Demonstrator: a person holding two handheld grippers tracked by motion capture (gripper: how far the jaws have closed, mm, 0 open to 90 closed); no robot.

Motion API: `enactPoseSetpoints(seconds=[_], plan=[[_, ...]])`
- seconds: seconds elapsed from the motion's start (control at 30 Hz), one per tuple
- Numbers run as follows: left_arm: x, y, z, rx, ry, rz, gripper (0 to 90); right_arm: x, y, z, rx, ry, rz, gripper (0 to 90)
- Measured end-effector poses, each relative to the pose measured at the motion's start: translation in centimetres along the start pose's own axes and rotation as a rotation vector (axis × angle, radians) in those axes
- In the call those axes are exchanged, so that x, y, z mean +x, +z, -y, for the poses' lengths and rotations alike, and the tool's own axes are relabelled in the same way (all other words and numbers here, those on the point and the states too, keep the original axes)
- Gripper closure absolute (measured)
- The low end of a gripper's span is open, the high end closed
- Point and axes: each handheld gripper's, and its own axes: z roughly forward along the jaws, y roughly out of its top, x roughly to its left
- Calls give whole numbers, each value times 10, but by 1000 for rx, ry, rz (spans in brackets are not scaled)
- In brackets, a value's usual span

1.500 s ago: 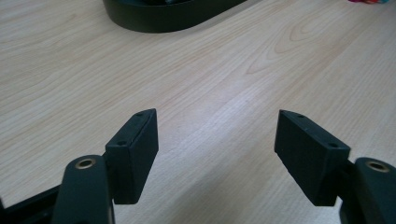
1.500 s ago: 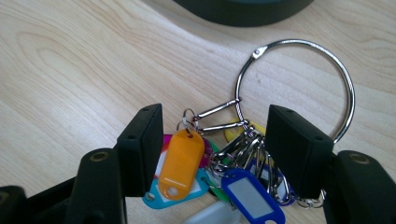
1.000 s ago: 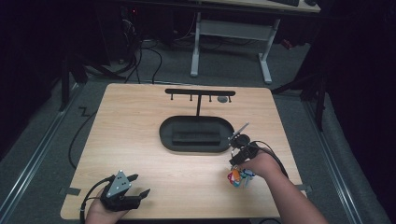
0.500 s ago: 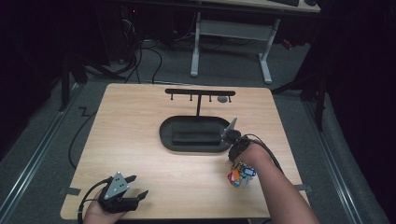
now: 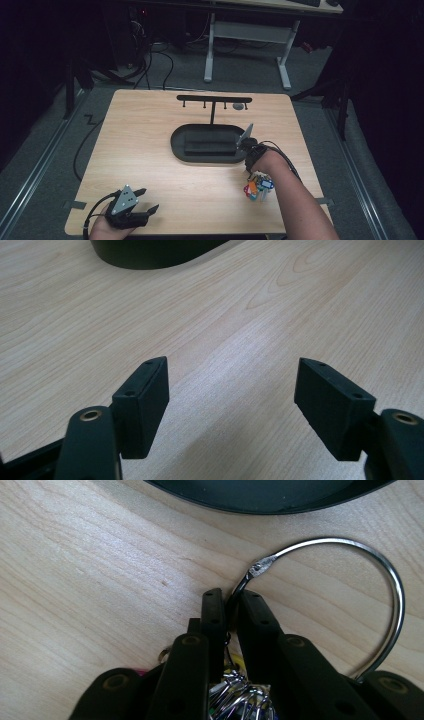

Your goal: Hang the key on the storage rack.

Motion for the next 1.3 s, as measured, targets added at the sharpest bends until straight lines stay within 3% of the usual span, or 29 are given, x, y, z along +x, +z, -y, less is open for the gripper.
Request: enactPoseSetpoints(seconds=[0.27,0.37,0.47,0.73,0.93,1.3], plan=[[0,-1,0,-7,1,7,306,13,0,5,-33,-60,78,874],[1,0,0,-8,-4,9,307,18,-2,9,-27,-108,108,874],[3,0,1,-4,-15,12,306,19,-11,18,-42,-121,116,874],[4,-1,2,-13,-23,4,306,26,-43,50,-108,-226,156,876],[4,1,3,-12,-29,1,306,31,-63,66,-128,-275,145,880],[4,-1,4,-12,-19,-4,306,35,-104,82,-192,-285,175,882]])
